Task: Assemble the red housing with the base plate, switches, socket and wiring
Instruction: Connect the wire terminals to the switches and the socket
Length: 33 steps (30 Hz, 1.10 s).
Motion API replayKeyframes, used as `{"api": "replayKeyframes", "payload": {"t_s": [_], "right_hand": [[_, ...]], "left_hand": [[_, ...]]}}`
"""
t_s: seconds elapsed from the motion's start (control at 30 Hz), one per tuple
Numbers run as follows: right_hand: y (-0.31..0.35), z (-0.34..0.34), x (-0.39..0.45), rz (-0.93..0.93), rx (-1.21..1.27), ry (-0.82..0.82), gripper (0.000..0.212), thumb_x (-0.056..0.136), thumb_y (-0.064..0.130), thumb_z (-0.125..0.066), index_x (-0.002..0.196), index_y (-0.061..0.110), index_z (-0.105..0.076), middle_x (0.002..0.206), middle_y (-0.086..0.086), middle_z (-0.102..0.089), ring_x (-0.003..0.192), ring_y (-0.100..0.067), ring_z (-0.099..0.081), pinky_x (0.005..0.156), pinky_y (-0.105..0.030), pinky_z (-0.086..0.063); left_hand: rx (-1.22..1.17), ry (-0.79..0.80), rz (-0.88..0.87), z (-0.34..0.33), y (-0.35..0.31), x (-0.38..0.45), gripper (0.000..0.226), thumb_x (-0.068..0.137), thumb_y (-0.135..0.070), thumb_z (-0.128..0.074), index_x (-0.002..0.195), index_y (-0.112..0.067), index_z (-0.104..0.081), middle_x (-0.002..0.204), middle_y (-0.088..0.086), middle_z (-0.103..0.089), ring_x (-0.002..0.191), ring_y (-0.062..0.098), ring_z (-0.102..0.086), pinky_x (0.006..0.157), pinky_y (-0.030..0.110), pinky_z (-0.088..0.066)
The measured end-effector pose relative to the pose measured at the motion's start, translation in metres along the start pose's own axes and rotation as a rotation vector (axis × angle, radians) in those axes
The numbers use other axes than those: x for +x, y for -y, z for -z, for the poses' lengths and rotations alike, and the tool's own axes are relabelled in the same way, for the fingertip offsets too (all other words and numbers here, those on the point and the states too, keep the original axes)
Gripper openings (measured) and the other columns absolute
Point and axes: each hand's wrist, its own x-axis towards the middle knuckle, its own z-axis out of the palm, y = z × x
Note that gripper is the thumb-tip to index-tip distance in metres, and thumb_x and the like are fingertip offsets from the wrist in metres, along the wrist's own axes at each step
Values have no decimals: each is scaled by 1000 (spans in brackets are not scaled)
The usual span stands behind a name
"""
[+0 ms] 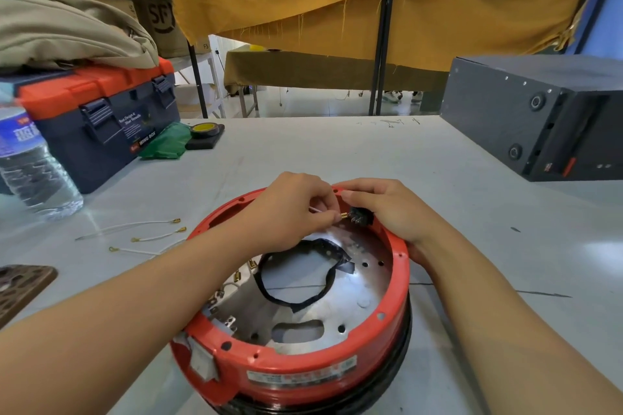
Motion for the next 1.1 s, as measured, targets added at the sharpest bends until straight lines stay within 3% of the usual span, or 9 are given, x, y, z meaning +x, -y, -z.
{"api": "replayKeyframes", "payload": {"t_s": [0.47,0.77,0.97,1.1], "right_hand": [[0,1,0,1,-14,11,21,90,6,-55,102,9,-72,99,-14,-73,99,-30,-67,98,-47,-48],[1,-1,-1,11,-35,-1,21,91,6,-55,104,8,-71,100,-14,-72,100,-30,-67,98,-47,-48],[3,-2,-3,13,-30,-3,22,91,5,-53,105,6,-70,101,-16,-71,100,-31,-66,98,-47,-48],[3,-3,-4,7,-6,-1,23,91,3,-52,105,5,-70,102,-17,-71,100,-32,-66,97,-46,-49]], "left_hand": [[38,-24,-38,-3,-1,-3,4,81,-18,-67,80,-20,-70,80,-6,-66,74,5,-58,67,18,-43],[64,-24,-37,-6,-5,-2,4,82,-16,-66,79,-18,-68,78,-8,-64,71,0,-54,66,11,-39],[70,-45,-29,-8,-7,-3,6,82,-15,-65,82,-12,-70,81,-2,-67,75,9,-58,67,14,-41],[105,-68,-27,-10,-10,-3,8,83,-15,-64,80,-14,-72,78,-4,-66,70,6,-55,66,6,-37]]}}
